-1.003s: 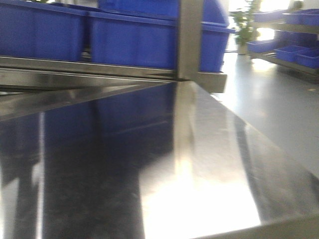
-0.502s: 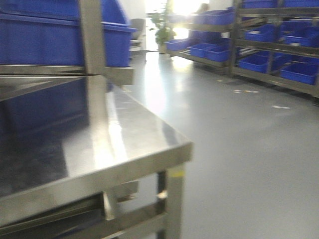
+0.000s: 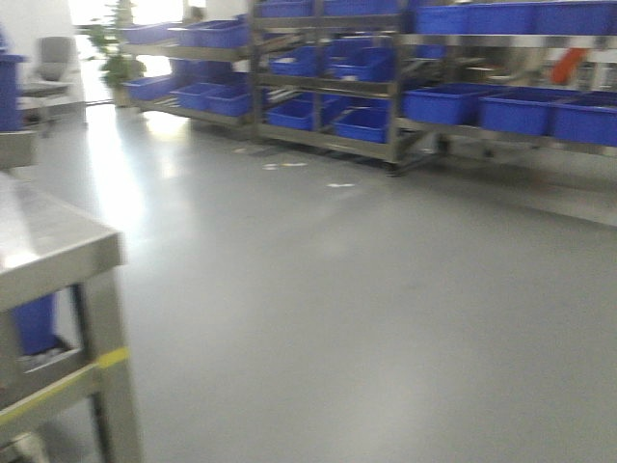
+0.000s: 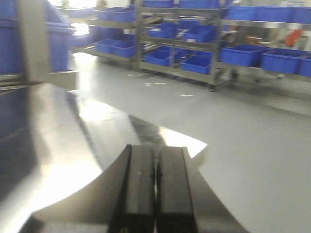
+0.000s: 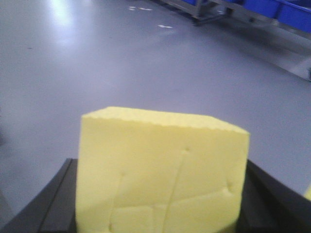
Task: Place yellow foam block on left shelf second layer
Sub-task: 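Drive the base away from the table, holding the cube in the right gripper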
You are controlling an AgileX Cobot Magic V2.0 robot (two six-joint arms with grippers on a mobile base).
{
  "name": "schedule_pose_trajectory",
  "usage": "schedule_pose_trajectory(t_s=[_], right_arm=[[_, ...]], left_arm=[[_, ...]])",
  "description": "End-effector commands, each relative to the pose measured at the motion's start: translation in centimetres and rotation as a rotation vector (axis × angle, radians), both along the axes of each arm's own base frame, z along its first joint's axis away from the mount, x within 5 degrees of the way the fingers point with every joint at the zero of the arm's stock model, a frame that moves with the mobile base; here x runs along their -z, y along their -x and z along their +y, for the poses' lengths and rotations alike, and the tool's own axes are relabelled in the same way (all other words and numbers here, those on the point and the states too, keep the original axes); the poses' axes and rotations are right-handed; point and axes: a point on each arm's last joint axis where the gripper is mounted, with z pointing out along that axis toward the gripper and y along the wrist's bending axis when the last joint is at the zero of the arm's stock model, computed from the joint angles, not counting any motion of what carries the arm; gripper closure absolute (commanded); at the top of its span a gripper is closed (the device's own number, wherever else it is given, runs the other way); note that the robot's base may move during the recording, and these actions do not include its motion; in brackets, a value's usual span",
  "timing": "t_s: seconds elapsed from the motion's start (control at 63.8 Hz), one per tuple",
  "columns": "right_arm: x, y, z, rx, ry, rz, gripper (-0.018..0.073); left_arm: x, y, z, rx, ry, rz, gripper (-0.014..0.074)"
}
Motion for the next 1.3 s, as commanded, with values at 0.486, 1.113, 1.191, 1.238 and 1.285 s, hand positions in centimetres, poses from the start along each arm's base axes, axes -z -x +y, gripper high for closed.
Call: schedule_pose_trajectory(t_s=[0.486, 1.113, 1.191, 1.238, 1.285], right_arm=[[-1.53, -0.20, 0.01, 0.001, 0.005, -0.095, 0.0225], [-1.53, -0.20, 0.01, 0.001, 0.005, -0.096, 0.0225], [-1.53, -0.20, 0.01, 0.001, 0.005, -0.096, 0.0225], [-1.52, -0.20, 0.01, 0.001, 0.005, -0.095, 0.0225], [-1.52, -0.20, 0.01, 0.001, 0.005, -0.095, 0.0225]], left_arm=[[0.10, 0.00, -0.10, 0.011, 0.015, -0.068, 0.0460], [0.10, 0.00, -0.10, 0.011, 0.015, -0.068, 0.0460], [0.10, 0.00, -0.10, 0.011, 0.015, -0.068, 0.0460], [0.10, 0.00, -0.10, 0.011, 0.015, -0.068, 0.0460], [0.10, 0.00, -0.10, 0.011, 0.015, -0.068, 0.0460]])
